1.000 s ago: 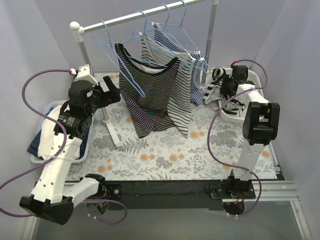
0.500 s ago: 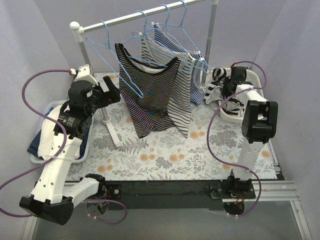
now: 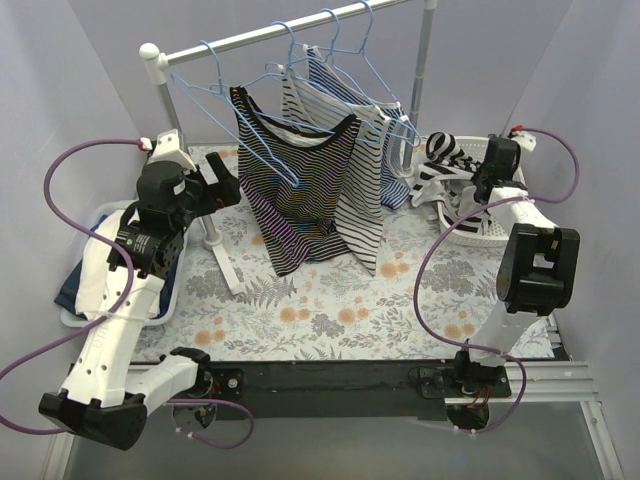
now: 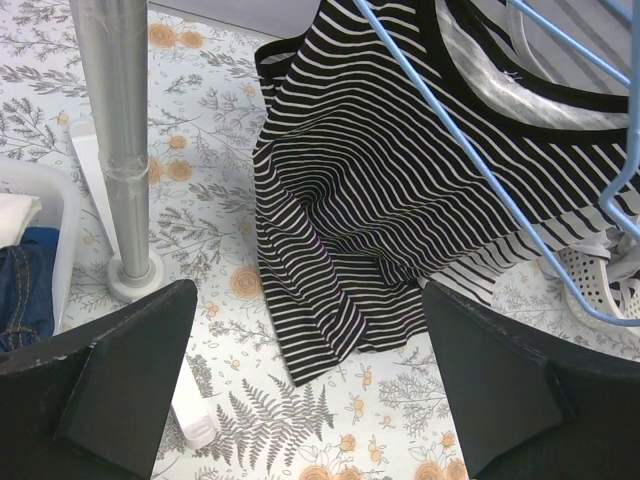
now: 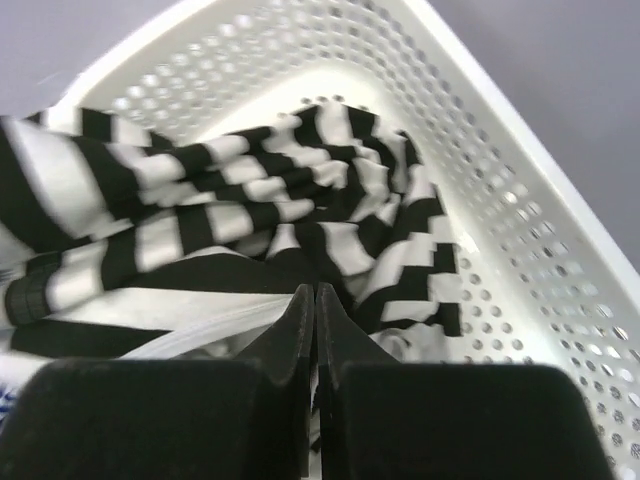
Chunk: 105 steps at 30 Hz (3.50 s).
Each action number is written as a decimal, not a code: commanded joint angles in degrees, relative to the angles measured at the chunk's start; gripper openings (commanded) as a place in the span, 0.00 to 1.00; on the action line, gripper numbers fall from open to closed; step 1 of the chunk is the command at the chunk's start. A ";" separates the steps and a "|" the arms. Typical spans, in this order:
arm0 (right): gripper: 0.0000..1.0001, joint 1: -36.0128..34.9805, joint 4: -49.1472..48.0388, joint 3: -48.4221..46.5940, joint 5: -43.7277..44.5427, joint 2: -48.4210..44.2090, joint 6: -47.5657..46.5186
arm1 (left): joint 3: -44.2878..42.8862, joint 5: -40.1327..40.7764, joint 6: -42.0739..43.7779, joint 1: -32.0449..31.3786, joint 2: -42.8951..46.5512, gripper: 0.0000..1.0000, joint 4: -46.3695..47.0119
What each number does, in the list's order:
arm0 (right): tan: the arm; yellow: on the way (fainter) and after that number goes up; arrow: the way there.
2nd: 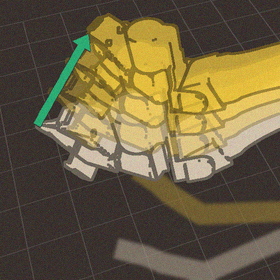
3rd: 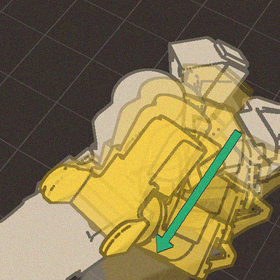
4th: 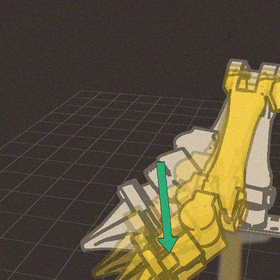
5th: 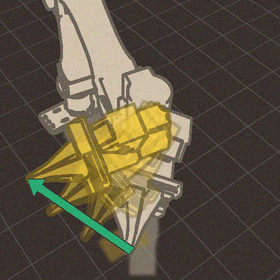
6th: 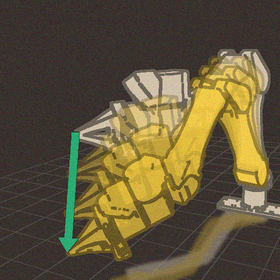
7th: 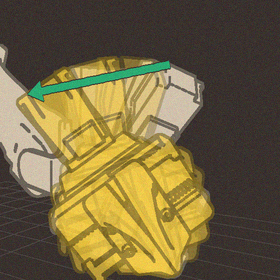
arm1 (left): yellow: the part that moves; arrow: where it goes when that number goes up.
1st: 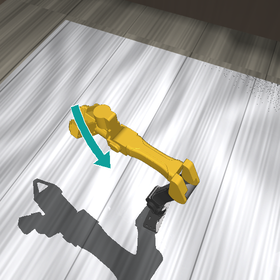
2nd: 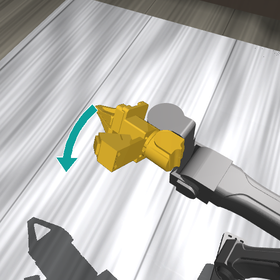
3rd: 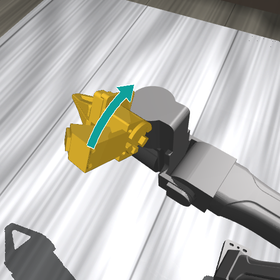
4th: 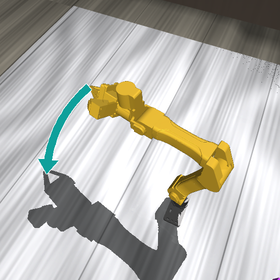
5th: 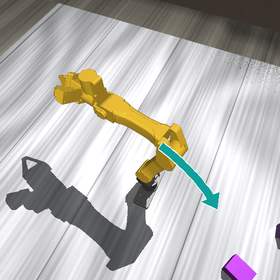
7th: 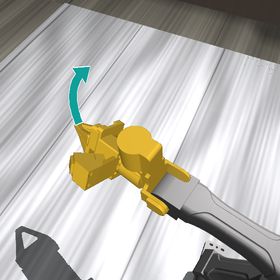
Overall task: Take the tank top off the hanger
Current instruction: Place the tank top in the bin.
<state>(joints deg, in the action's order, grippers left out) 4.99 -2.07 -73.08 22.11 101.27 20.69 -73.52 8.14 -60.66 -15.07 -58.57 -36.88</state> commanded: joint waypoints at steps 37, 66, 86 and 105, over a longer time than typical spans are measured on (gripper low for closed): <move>0.63 2.74 -15.95 3.56 -39.33 0.93 1.55 | 1.27 -0.67 0.19 0.22 2.23 0.98 1.02; 0.01 -0.07 -21.13 6.89 -17.46 -4.75 3.66 | 0.56 0.73 0.55 0.13 3.11 0.98 -0.47; 0.48 1.60 -5.40 9.43 -7.22 -4.59 1.81 | 1.53 -0.06 0.20 0.22 3.98 0.98 0.32; 0.90 -2.70 -17.01 30.62 -29.92 -33.76 -2.76 | 5.40 10.84 -2.71 0.13 -2.25 0.98 2.16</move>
<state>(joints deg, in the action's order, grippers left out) 4.47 -17.37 -44.95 -2.55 71.35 19.05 -68.07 15.14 -63.09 -15.07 -59.00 -35.59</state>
